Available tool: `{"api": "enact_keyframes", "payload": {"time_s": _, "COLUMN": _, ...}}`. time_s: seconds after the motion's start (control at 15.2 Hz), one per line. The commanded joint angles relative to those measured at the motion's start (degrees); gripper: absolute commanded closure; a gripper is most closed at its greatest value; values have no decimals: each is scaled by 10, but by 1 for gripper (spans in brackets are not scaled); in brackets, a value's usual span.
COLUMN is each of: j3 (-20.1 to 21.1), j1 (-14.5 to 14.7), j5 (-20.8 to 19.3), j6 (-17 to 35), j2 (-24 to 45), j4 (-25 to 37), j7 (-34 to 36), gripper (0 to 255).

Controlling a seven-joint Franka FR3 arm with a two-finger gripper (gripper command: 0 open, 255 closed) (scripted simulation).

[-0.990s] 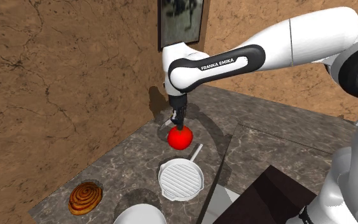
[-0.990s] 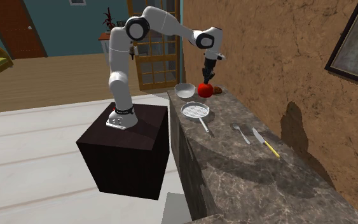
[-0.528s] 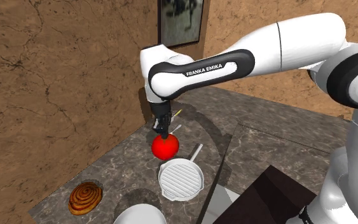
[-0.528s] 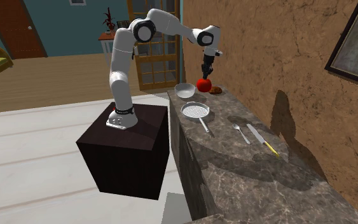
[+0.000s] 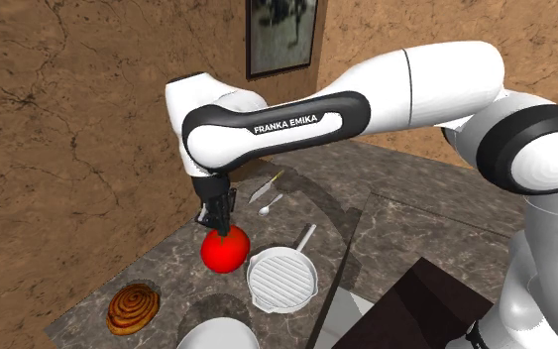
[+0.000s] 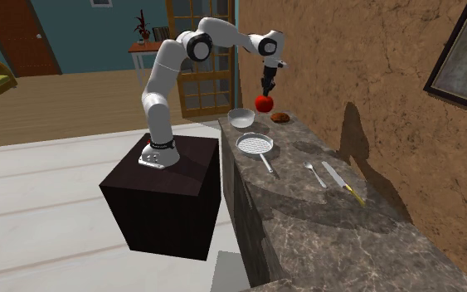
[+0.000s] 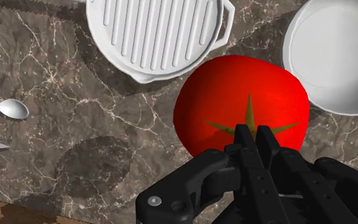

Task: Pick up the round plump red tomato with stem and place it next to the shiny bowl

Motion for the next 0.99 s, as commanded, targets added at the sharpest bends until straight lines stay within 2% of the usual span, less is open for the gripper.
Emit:
{"api": "enact_keyframes", "payload": {"time_s": 0.0, "j3": 0, "j1": 3, "j5": -1, "j6": 3, "j2": 14, "j4": 11, "j7": 5, "gripper": 255}}
{"api": "enact_keyframes", "payload": {"time_s": 0.92, "j3": -1, "j1": 3, "j5": -4, "j6": 96, "j2": 42, "j4": -54, "j7": 7, "gripper": 255}}
